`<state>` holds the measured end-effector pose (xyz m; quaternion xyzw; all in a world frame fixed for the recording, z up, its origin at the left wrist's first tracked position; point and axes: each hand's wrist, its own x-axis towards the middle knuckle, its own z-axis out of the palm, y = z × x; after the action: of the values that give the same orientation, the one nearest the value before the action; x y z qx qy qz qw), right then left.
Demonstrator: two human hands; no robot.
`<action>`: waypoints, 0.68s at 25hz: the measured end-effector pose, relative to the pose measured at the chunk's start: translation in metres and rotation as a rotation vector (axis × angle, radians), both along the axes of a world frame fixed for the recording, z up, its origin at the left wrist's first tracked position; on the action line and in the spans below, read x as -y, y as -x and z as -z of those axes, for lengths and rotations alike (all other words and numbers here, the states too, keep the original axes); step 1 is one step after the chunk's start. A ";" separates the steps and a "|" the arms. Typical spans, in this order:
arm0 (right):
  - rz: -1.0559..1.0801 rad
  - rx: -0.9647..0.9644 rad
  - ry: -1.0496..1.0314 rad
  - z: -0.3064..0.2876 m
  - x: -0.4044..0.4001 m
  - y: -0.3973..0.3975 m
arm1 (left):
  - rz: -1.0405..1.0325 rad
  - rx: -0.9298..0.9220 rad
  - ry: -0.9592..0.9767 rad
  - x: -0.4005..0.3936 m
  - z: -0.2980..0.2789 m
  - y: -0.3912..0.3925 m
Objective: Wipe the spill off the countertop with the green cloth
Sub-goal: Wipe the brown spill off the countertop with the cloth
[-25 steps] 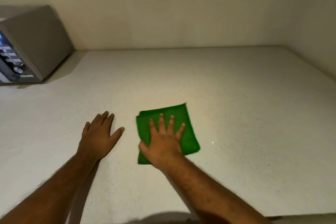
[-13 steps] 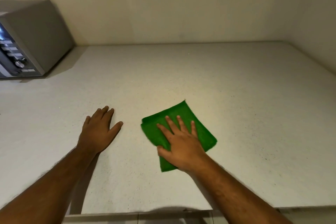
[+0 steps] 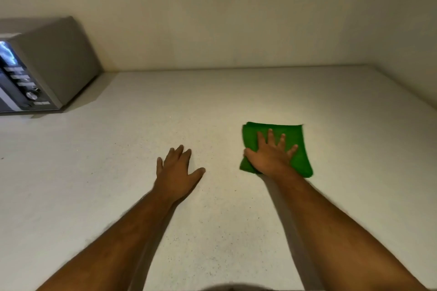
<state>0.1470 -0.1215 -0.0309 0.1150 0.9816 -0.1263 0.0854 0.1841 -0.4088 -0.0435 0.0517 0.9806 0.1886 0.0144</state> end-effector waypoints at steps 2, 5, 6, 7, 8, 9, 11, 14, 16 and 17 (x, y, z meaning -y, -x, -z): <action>-0.118 0.000 0.024 -0.004 0.033 0.000 | -0.079 -0.017 0.016 -0.021 -0.002 0.002; -0.302 -0.038 0.023 0.008 0.078 -0.033 | -0.112 -0.040 0.062 -0.030 0.001 0.000; -0.348 -0.053 0.045 0.009 0.083 -0.044 | -0.116 -0.034 0.055 -0.031 0.000 0.000; -0.387 -0.048 0.091 0.007 0.080 -0.051 | -0.121 -0.027 0.022 -0.033 -0.003 0.001; -0.423 -0.026 0.146 0.001 0.070 -0.051 | -0.119 -0.025 -0.032 -0.036 -0.007 0.002; -0.469 0.012 0.192 -0.007 0.053 -0.048 | -0.109 -0.034 -0.092 -0.042 -0.012 0.003; -0.575 0.099 0.294 -0.027 0.012 -0.039 | -0.113 -0.046 -0.198 -0.062 -0.023 0.001; -0.557 -0.026 0.437 -0.038 -0.042 -0.032 | -0.155 -0.043 -0.236 -0.094 -0.031 -0.004; -0.362 -0.255 0.338 -0.031 -0.064 -0.031 | -0.149 -0.064 -0.253 -0.110 -0.031 -0.004; -0.276 -0.304 0.256 -0.027 -0.073 -0.031 | -0.144 -0.087 -0.268 -0.119 -0.031 -0.003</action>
<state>0.1783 -0.0489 -0.0040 -0.0521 0.9656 -0.2527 -0.0330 0.1872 -0.2893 -0.0130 -0.0093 0.9475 0.3159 -0.0485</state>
